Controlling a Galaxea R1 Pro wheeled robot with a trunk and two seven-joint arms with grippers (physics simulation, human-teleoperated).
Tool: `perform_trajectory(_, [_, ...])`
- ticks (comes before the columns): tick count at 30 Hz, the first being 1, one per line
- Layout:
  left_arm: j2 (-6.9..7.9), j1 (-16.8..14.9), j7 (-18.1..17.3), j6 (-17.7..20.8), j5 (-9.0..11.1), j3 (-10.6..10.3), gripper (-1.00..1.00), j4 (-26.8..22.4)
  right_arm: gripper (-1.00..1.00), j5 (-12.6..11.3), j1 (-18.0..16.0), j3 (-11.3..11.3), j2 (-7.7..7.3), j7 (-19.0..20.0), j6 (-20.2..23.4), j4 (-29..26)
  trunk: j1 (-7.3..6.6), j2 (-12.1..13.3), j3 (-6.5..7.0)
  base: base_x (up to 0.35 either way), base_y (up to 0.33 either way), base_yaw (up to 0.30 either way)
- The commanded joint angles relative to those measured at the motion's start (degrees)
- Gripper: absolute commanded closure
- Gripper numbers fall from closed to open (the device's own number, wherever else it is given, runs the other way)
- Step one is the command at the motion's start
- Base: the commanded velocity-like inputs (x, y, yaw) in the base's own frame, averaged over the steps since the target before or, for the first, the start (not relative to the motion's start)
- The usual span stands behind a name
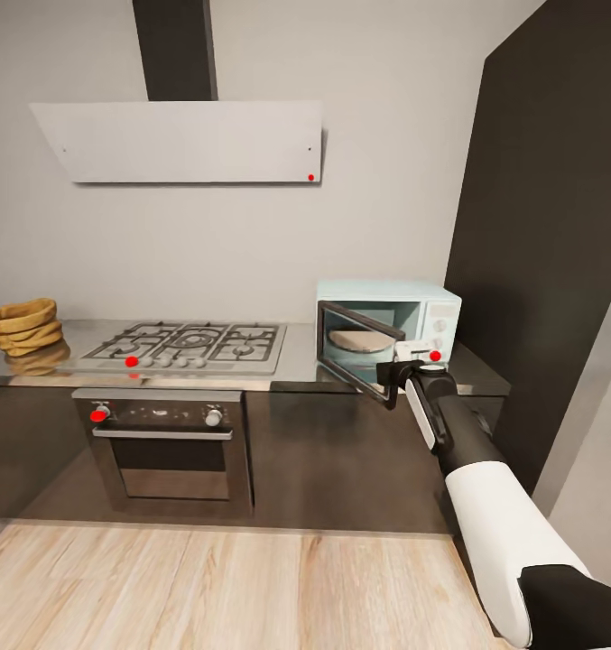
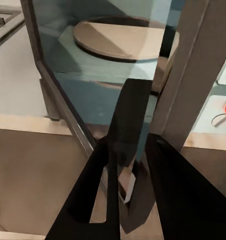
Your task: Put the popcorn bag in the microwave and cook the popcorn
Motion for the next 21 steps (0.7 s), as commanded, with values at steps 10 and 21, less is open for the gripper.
perform_trajectory(10, [-0.04, 0.0, -0.1, 0.0, 0.3, 0.2, -1.0, 0.0, 1.0, -0.9, 0.0, 0.2, 0.04, -0.4, -0.8, -0.1, 0.0, 0.0, -0.05, -0.089, 0.075, 0.0])
perform_trajectory(21, [0.03, 0.0, -0.1, 0.1, 0.3, 0.3, -1.0, 0.1, 1.0, -4.5, 0.0, 0.1, 0.75, 1.6, -0.8, 0.1, 0.01, -0.1, -0.04, -0.026, 0.024, 0.0])
